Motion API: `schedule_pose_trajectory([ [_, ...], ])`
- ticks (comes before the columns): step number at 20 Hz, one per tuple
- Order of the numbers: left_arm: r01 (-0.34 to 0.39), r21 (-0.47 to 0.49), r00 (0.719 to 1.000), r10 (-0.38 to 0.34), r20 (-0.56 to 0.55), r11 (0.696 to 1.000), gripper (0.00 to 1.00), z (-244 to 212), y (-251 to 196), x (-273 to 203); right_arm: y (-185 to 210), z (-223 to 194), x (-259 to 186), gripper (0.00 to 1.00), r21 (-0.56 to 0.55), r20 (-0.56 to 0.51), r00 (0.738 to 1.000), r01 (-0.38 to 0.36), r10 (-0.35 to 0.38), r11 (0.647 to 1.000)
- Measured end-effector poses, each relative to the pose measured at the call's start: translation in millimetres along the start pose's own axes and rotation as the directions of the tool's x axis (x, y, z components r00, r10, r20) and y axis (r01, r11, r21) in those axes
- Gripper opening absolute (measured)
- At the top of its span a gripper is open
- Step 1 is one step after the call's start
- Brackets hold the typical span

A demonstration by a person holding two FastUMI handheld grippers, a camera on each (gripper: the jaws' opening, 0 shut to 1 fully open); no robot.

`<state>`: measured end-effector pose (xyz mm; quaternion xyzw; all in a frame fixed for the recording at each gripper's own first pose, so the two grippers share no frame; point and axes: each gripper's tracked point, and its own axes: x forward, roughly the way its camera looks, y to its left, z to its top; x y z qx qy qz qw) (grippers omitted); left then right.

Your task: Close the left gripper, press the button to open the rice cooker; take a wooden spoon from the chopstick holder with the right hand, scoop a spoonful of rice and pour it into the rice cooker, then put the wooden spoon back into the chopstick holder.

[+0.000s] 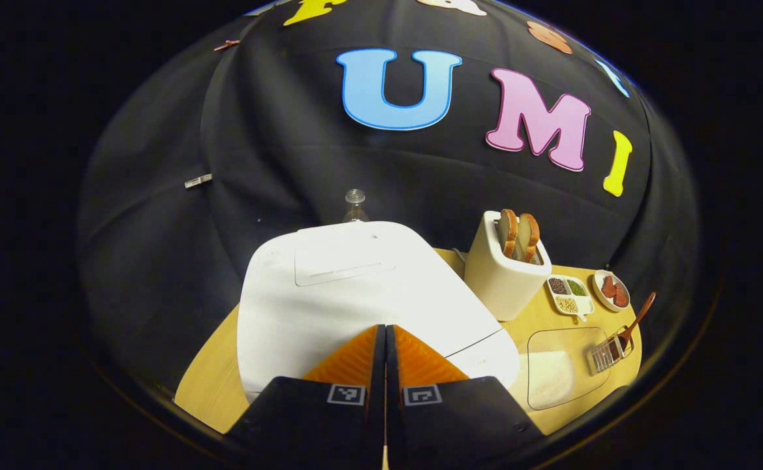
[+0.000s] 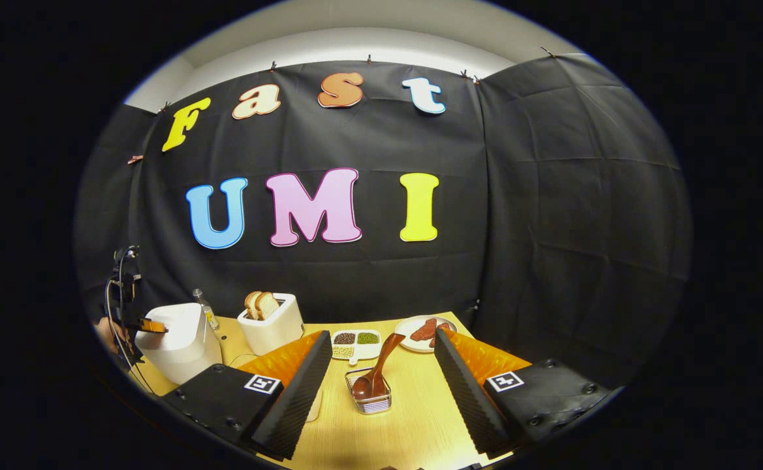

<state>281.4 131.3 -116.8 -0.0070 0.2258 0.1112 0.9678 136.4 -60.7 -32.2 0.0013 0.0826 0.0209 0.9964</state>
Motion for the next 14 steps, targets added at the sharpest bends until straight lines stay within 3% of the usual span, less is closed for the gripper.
schedule_pose_trajectory([
  [3, -0.04, 0.056, 0.993, 0.034, 0.115, 0.998, 0.07, 33, 1, -20, -7, -1, 1, 0.99, 0.003, -0.001, 1.0, -0.001, 0.001, 1.0],
  [6, -0.104, 0.094, 0.954, 0.072, 0.292, 0.99, 0.07, 82, 3, -61, -10, -5, 4, 0.99, 0.017, -0.01, 1.0, -0.009, 0.009, 1.0],
  [10, -0.088, 0.094, 0.923, 0.046, 0.382, 0.992, 0.09, 94, -17, -122, -5, -10, 17, 0.99, 0.034, -0.025, 0.999, -0.045, 0.046, 0.998],
  [14, -0.029, 0.006, 0.927, 0.025, 0.373, 1.0, 0.09, 67, -41, -171, 4, -15, 42, 0.99, 0.026, -0.041, 0.994, -0.098, 0.099, 0.995],
])
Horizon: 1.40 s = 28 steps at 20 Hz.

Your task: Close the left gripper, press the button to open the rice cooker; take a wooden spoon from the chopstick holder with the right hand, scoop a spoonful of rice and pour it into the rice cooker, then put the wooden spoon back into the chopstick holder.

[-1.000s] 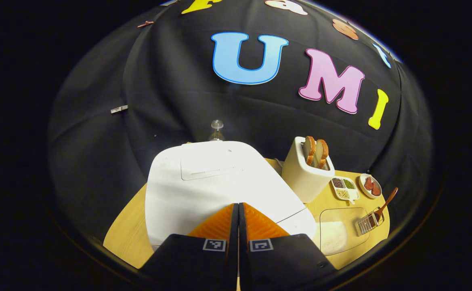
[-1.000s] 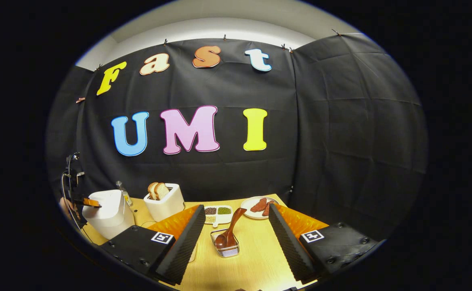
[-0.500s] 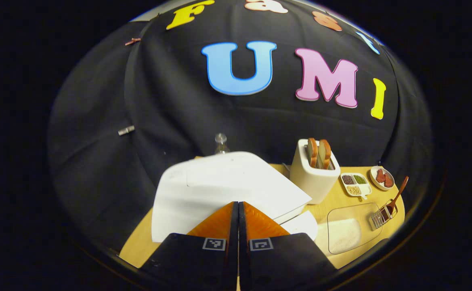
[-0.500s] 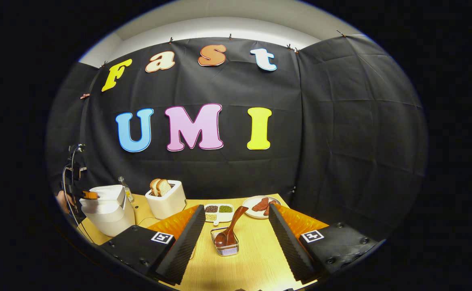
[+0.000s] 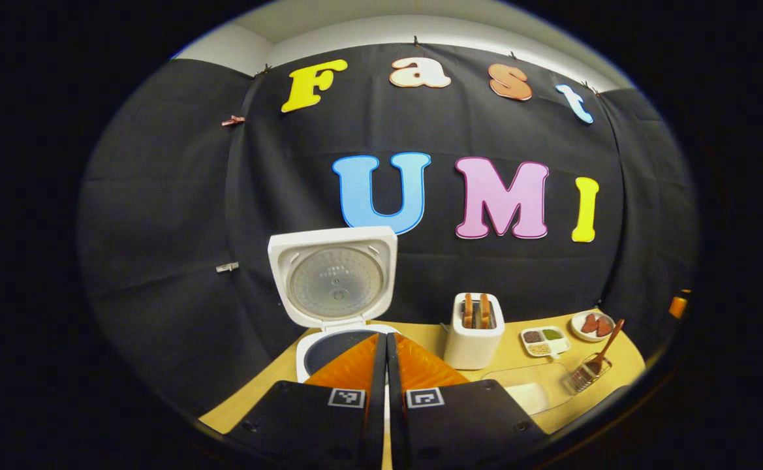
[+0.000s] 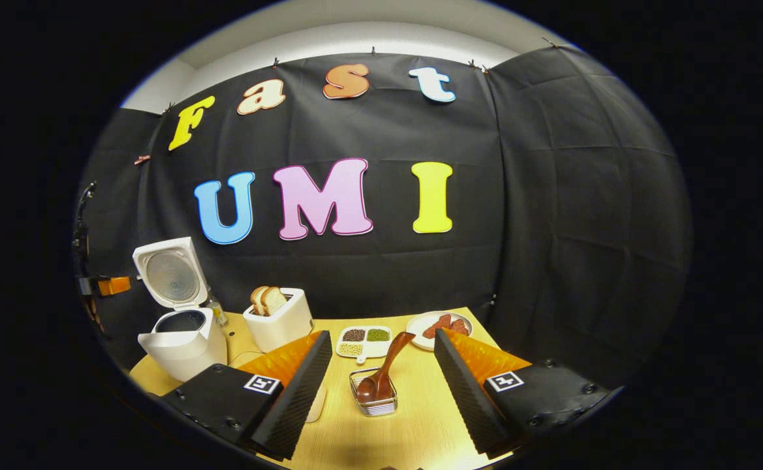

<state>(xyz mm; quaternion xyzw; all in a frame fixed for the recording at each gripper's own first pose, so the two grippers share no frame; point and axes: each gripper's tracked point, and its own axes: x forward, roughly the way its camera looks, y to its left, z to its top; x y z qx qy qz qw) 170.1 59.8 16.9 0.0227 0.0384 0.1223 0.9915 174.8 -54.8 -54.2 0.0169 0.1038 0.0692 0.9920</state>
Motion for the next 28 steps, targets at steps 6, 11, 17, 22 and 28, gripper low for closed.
schedule_pose_trajectory([
  [6, -0.075, -0.131, 0.996, 0.067, -0.066, 0.988, 0.19, -37, -4, -66, -2, -22, 46, 0.99, 0.006, -0.068, 0.996, -0.057, 0.058, 0.998],
  [11, -0.146, -0.194, 0.987, 0.129, -0.101, 0.97, 0.29, -54, -10, -99, -12, -57, 80, 0.99, 0.028, -0.156, 0.983, -0.093, 0.096, 0.995],
  [17, -0.216, -0.191, 0.97, 0.189, -0.15, 0.957, 0.98, -82, -28, -125, -17, -102, 124, 0.98, 0.088, -0.26, 0.954, -0.127, 0.146, 0.988],
  [22, -0.232, -0.196, 0.96, 0.192, -0.204, 0.953, 0.96, -107, -50, -132, -14, -153, 158, 0.99, 0.121, -0.372, 0.909, -0.155, 0.19, 0.98],
  [28, -0.21, -0.182, 0.956, 0.162, -0.244, 0.961, 0.96, -127, -69, -130, -6, -182, 193, 0.98, 0.204, -0.402, 0.886, -0.159, 0.231, 0.966],
])
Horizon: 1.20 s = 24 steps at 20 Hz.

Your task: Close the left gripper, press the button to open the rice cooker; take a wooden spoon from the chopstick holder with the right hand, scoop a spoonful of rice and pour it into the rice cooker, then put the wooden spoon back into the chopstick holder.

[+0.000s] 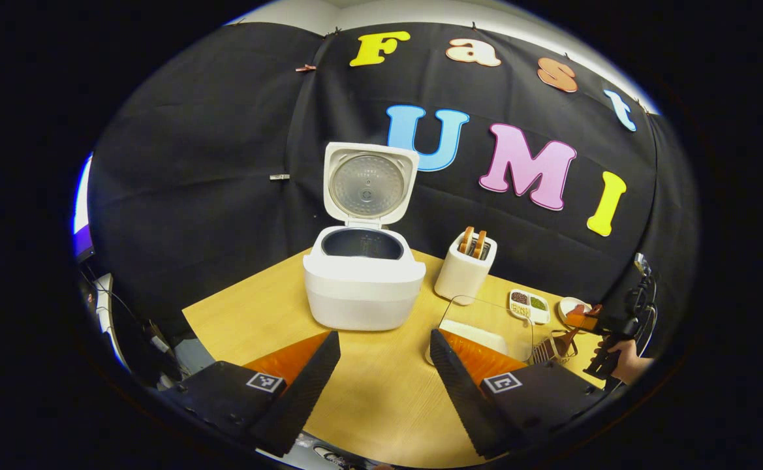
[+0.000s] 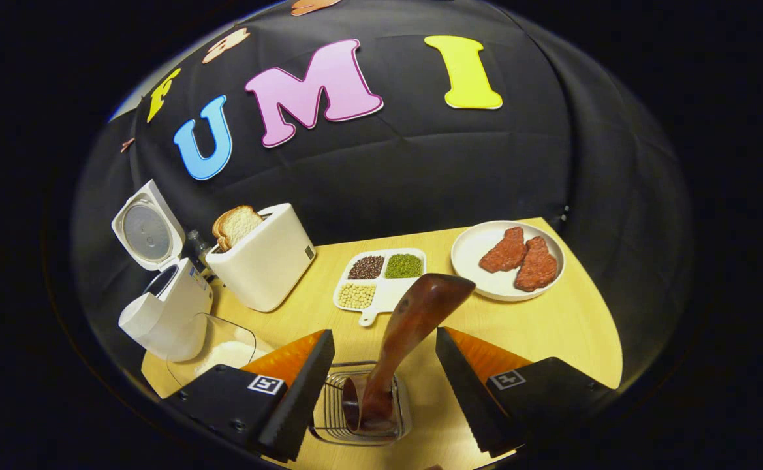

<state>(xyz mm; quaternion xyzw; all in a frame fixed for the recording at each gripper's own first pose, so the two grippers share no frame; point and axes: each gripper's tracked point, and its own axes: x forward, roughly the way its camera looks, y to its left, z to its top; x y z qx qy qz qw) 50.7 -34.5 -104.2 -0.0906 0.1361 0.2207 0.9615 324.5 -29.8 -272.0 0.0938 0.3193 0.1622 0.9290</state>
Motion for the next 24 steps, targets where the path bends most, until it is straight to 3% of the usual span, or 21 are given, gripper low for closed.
schedule_pose_trajectory([
  [2, 0.006, -0.006, 1.0, -0.006, -0.013, 1.0, 0.96, -7, -4, 1, 0, 0, 12, 0.93, 0.052, -0.004, 1.0, -0.003, 0.004, 0.999],
  [4, 0.013, -0.009, 1.0, -0.014, -0.028, 1.0, 0.96, -14, -6, 2, 2, 5, 17, 0.78, 0.08, 0.011, 1.0, -0.001, 0.001, 0.997],
  [5, 0.016, -0.009, 0.999, -0.016, -0.036, 1.0, 0.96, -17, -7, 4, 1, 9, 16, 0.53, 0.09, 0.018, 1.0, 0.016, -0.018, 0.996],
  [6, 0.021, -0.011, 0.999, -0.021, -0.043, 1.0, 0.96, -22, -8, 4, -2, 9, 20, 0.48, 0.094, 0.02, 0.999, 0.031, -0.033, 0.995],
  [7, 0.027, -0.014, 0.998, -0.028, -0.048, 1.0, 0.96, -24, -9, 4, -3, 10, 17, 0.25, 0.095, 0.02, 0.999, 0.04, -0.042, 0.995],
  [12, 0.07, -0.024, 0.996, -0.071, -0.047, 0.997, 0.96, -26, -10, 7, 5, 14, 3, 0.18, 0.066, 0.018, 0.997, 0.076, -0.078, 0.995],
  [19, 0.156, 0.001, 0.987, -0.156, -0.028, 0.988, 0.96, -12, 9, 14, 29, 75, -57, 0.15, 0.03, 0.2, 0.97, 0.135, -0.138, 0.99],
  [24, 0.192, 0.041, 0.981, -0.192, 0.008, 0.981, 0.96, 6, 37, 22, 74, 98, -98, 0.16, -0.021, 0.285, 0.946, 0.168, -0.155, 0.986],
])
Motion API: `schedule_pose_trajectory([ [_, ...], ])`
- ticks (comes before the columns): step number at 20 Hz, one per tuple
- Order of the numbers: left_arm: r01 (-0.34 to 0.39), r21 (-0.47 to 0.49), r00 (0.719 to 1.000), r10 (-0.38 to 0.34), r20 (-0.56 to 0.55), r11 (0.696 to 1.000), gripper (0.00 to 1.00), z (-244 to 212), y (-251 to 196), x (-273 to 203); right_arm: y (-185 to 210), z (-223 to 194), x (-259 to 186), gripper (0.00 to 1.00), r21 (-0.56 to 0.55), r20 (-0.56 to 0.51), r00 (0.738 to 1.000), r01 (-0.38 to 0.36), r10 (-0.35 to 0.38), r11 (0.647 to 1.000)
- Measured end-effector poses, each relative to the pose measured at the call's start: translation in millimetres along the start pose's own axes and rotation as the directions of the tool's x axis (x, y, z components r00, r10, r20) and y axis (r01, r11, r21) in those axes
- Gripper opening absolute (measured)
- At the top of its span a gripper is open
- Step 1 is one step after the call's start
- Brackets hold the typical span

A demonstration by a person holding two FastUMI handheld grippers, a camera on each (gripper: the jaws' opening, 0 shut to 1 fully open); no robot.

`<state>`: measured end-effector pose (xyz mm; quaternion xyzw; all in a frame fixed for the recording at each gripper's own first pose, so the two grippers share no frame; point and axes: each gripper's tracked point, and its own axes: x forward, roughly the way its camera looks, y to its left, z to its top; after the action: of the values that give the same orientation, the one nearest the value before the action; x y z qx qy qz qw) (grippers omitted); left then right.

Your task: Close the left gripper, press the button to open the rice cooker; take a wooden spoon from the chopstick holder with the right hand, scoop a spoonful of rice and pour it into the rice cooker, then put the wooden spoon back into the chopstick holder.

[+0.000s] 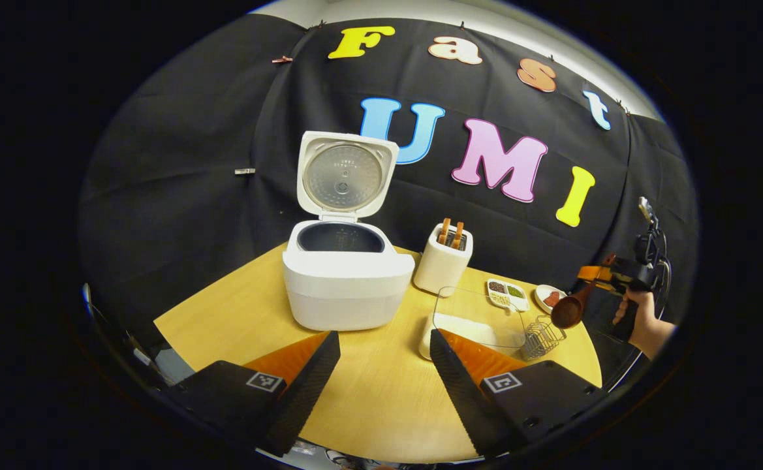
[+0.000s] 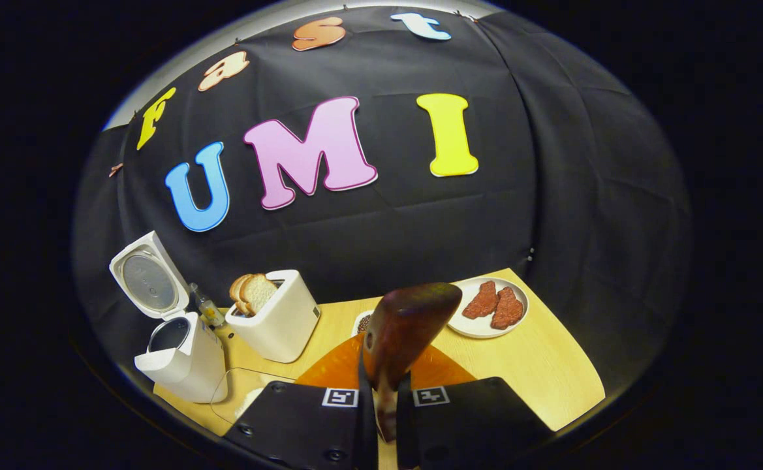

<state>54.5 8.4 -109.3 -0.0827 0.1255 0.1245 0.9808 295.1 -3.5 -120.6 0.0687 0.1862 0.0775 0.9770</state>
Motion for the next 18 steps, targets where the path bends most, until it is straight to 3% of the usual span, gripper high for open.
schedule_pose_trajectory([
  [8, 0.113, 0.083, 0.994, -0.112, -0.01, 0.99, 0.96, 9, 41, 6, 92, 8, -22, 0.16, 0.014, 0.084, 0.995, -0.049, 0.047, 0.999],
  [14, 0.148, 0.128, 0.989, -0.144, -0.041, 0.981, 0.96, 2, 70, 20, 138, -56, -2, 0.16, -0.044, 0.03, 0.998, -0.061, 0.063, 0.997],
  [18, 0.172, 0.127, 0.984, -0.164, -0.071, 0.977, 0.96, -8, 79, 27, 144, -104, 21, 0.16, -0.188, -0.014, 0.999, -0.036, 0.034, 0.982],
])
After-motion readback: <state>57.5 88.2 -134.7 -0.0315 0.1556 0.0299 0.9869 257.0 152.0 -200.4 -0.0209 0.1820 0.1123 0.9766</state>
